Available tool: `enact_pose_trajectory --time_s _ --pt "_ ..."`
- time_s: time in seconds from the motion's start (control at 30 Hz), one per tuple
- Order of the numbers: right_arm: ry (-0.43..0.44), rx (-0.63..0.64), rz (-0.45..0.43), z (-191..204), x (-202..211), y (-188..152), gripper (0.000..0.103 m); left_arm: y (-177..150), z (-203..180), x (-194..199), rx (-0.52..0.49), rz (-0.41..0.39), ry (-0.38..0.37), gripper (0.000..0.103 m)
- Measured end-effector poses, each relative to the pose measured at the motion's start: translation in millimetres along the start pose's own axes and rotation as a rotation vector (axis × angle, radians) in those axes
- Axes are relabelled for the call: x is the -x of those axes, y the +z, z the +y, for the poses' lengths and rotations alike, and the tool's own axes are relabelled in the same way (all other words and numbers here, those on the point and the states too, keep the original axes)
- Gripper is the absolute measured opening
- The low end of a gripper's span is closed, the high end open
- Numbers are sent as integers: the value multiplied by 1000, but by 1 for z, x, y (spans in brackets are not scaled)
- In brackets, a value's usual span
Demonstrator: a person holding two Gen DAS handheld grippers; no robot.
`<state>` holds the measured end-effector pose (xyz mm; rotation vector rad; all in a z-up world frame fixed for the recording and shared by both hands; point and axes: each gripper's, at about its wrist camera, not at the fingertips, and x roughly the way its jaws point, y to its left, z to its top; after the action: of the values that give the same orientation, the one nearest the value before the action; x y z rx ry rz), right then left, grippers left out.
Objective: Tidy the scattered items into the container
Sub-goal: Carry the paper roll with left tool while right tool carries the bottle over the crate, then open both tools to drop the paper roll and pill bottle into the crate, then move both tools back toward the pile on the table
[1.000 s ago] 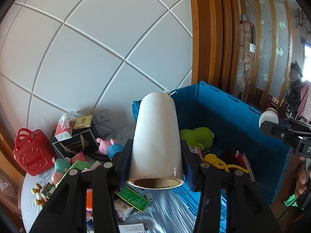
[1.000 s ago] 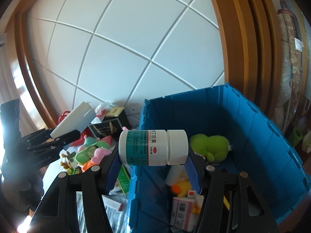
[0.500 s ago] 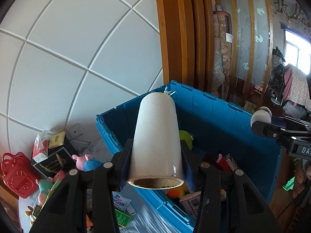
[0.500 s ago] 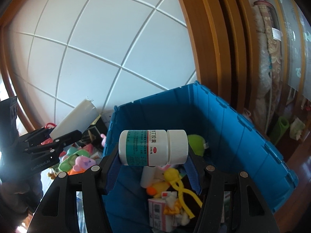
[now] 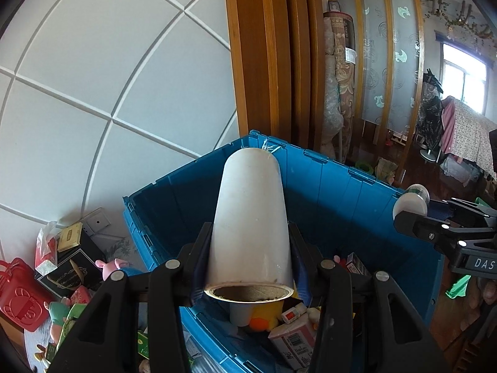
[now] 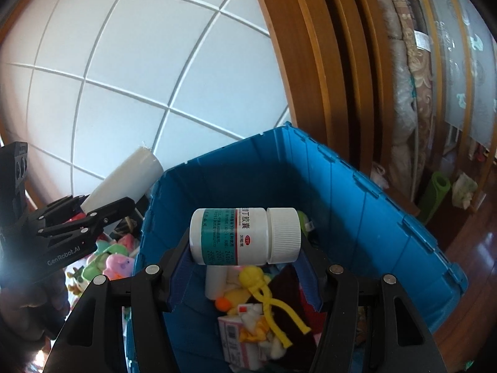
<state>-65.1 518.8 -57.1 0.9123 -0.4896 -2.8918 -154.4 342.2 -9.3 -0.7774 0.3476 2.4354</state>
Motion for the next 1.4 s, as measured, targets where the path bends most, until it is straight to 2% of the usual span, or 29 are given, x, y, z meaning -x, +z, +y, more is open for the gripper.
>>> enact_pose_trajectory --time_s 0.13,0.17,0.2,0.23,0.27,0.3,0.47,0.73,1.03,1.4 --pt "-4 6 -3 0 -1 2 59 3 6 2 45 -13 -39 45" --pt "-6 8 -9 1 -1 2 60 3 8 3 66 -15 -45 50" --pt "-5 8 -14 2 0 3 69 5 11 4 82 -14 -36 63" --pt "-1 7 -14 2 0 4 102 6 14 7 98 -22 -25 95" --pt "-1 6 -17 2 -1 5 100 6 17 12 114 -43 -8 103" --pt "-6 7 -22 2 -1 5 103 6 20 15 120 -53 10 103" --pt "3 14 -14 6 -3 2 103 0 37 28 145 -51 55 103" --pt "55 50 4 34 -8 -5 103 -32 60 48 190 -25 94 103" --pt "103 123 15 96 -2 -21 103 -72 100 87 244 -13 155 103" --pt "133 187 78 180 -4 -54 103 -131 161 139 303 15 225 103"
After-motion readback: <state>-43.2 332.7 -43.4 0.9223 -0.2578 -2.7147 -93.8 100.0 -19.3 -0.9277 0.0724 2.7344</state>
